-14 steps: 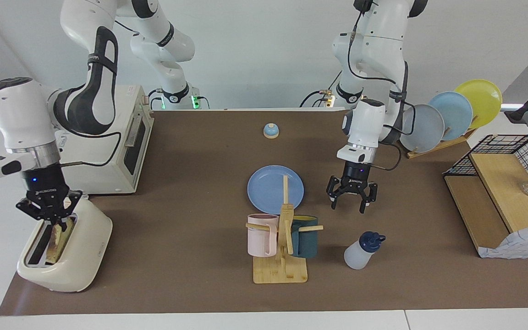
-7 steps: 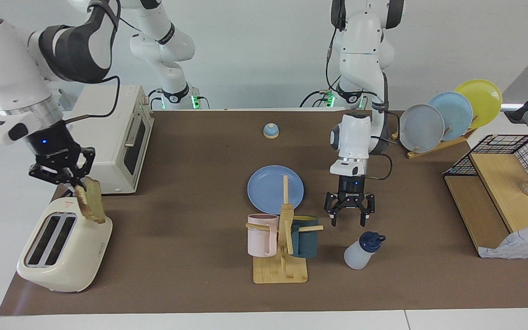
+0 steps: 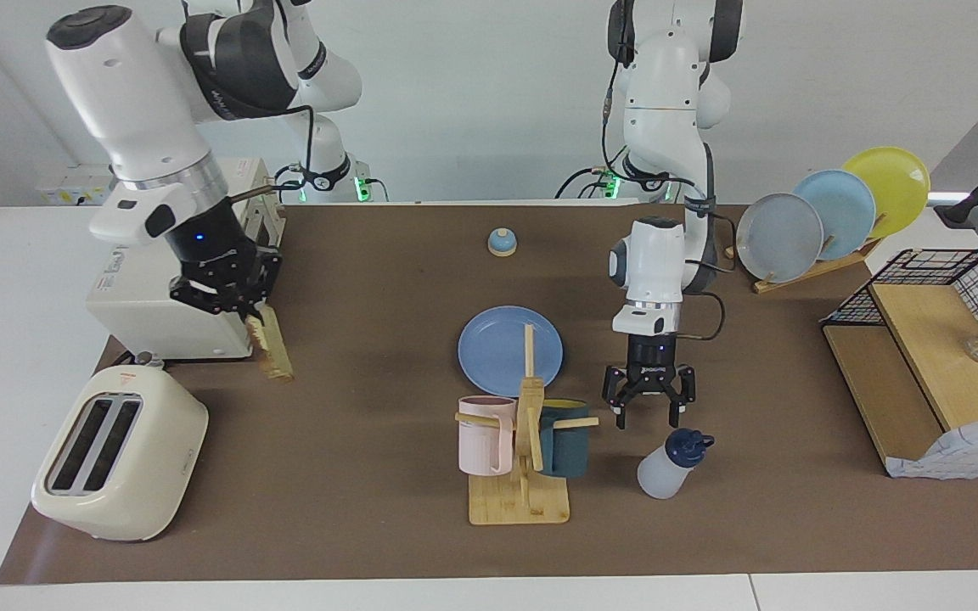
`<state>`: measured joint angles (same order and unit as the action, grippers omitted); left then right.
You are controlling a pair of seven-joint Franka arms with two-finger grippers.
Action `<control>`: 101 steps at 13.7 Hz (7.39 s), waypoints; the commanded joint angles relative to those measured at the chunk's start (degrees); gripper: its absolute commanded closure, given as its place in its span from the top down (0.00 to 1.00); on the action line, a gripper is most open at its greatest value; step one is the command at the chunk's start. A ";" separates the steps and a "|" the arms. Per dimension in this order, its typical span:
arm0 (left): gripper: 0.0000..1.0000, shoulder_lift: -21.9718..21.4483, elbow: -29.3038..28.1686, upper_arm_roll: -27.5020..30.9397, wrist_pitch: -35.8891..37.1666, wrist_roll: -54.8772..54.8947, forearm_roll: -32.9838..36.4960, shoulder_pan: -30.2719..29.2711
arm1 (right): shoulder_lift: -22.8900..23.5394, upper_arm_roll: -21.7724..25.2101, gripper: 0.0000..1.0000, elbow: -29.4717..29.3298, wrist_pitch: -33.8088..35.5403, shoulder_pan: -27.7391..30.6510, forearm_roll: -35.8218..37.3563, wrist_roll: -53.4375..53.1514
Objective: Put bread on plate and add seasoning
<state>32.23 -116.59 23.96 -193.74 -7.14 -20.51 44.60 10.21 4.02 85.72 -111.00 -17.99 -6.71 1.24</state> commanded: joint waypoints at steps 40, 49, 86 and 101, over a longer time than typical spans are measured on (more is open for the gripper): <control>0.00 6.18 13.15 3.02 6.10 0.10 -1.29 -4.53 | -2.91 -0.15 0.00 40.21 -50.00 -19.54 -0.23 -34.99; 0.00 -2.16 17.28 2.67 26.11 5.10 8.11 -8.04 | -3.35 -0.15 1.00 41.46 -50.64 -19.36 -0.23 -35.69; 0.00 -41.37 7.08 -5.68 97.50 65.76 8.11 1.71 | -5.11 -0.32 0.92 1.48 2.89 -16.64 -23.61 -52.65; 0.00 -41.46 6.99 -5.77 96.89 67.96 8.46 1.71 | -5.28 -0.32 0.44 2.17 -0.35 -21.20 -22.99 -52.65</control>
<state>-7.37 -108.04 17.88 -96.58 60.37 -12.88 45.57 4.45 3.64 88.45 -110.08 -38.25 -30.47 -51.14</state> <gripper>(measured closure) 0.551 0.515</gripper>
